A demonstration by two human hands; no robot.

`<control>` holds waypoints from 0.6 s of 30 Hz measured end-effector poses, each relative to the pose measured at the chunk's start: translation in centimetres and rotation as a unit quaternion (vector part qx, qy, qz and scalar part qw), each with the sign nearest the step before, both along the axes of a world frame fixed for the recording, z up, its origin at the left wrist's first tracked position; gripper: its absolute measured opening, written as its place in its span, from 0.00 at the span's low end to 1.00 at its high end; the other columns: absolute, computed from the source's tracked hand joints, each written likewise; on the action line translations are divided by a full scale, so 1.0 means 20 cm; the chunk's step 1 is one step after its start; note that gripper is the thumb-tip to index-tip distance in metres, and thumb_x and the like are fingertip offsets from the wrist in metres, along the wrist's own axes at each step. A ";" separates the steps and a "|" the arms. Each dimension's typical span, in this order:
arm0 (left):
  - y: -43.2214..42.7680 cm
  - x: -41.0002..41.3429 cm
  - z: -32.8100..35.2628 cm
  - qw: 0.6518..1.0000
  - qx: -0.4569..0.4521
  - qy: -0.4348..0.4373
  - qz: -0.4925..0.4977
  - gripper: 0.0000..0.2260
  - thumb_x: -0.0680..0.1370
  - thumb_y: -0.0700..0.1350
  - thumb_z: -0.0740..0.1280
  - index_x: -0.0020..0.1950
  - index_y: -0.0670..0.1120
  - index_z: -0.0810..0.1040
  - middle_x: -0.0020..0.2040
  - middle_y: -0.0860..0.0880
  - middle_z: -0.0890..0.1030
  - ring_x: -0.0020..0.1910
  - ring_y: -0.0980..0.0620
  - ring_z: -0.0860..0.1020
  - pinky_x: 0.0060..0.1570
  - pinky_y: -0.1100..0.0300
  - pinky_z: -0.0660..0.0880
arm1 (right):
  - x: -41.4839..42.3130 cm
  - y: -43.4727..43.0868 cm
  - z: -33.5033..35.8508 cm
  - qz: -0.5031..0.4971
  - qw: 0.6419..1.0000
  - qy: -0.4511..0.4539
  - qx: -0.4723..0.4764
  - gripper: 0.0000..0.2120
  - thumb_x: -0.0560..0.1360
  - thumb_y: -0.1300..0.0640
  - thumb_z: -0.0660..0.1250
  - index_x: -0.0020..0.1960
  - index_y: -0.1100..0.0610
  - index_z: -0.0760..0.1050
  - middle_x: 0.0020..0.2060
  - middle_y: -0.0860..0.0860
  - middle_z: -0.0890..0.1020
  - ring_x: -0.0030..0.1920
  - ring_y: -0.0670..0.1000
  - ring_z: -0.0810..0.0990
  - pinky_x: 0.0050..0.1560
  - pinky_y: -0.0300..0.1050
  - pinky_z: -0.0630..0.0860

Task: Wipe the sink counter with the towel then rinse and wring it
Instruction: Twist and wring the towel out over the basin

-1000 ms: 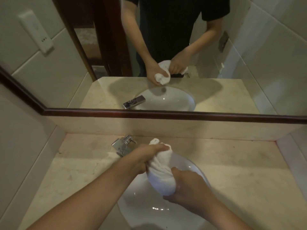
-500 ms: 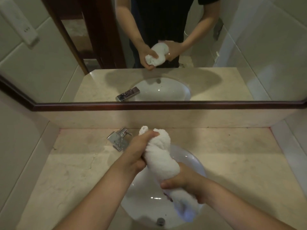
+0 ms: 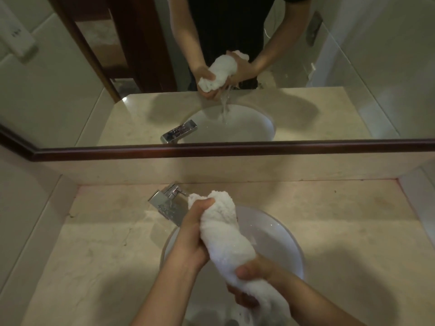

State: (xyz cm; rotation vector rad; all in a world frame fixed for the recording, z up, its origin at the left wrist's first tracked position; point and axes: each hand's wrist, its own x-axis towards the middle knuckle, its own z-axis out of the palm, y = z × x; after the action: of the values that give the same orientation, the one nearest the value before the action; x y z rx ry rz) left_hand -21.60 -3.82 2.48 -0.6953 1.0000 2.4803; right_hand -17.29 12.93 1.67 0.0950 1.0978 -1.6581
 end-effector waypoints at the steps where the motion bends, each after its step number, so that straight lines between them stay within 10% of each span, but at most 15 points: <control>1: -0.02 0.00 0.01 1.000 0.013 -0.003 -0.010 0.15 0.62 0.45 0.76 0.46 0.41 0.84 0.40 0.39 0.83 0.37 0.42 0.84 0.41 0.49 0.83 | -0.03 -0.01 0.00 0.003 1.000 0.028 0.011 0.24 0.61 0.63 0.76 0.55 0.50 0.78 0.36 0.43 0.88 0.37 0.42 0.87 0.41 0.39 0.84; 6: -0.13 -0.04 0.06 0.988 -0.108 -0.004 -0.108 0.16 0.75 0.48 0.75 0.59 0.41 0.83 0.62 0.35 0.83 0.59 0.41 0.83 0.63 0.43 0.79 | -0.11 0.04 0.05 -0.005 0.981 0.155 0.114 0.21 0.68 0.64 0.76 0.59 0.55 0.79 0.37 0.50 0.88 0.37 0.50 0.86 0.40 0.44 0.82; 10: -0.16 -0.10 0.16 0.942 -0.286 0.008 -0.176 0.20 0.77 0.54 0.73 0.66 0.49 0.79 0.62 0.45 0.84 0.60 0.45 0.84 0.54 0.45 0.82 | -0.14 0.09 0.07 -0.004 0.948 0.251 0.196 0.27 0.63 0.60 0.83 0.60 0.49 0.82 0.51 0.44 0.89 0.51 0.46 0.87 0.52 0.43 0.83; 14: -0.01 -0.15 0.24 0.900 -0.387 -0.057 -0.195 0.47 0.60 0.71 0.78 0.73 0.55 0.70 0.68 0.47 0.78 0.63 0.43 0.80 0.54 0.47 0.81 | -0.13 0.07 0.07 0.032 0.877 0.382 0.289 0.28 0.63 0.51 0.84 0.60 0.45 0.80 0.52 0.40 0.87 0.54 0.40 0.84 0.54 0.40 0.80; 18: 0.12 -0.19 0.24 0.829 -0.516 -0.095 -0.193 0.66 0.55 0.67 0.82 0.82 0.57 0.45 0.82 0.42 0.58 0.78 0.37 0.62 0.72 0.42 0.68 | -0.07 0.01 0.07 0.121 0.730 0.527 0.418 0.31 0.69 0.40 0.75 0.68 0.47 0.70 0.52 0.48 0.87 0.53 0.54 0.84 0.47 0.49 0.76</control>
State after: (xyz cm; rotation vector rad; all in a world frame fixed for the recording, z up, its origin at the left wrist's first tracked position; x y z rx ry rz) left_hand -25.41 -1.32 7.32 -0.8731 2.1416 1.3405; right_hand -18.79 13.05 3.03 -0.4637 2.5467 -0.7511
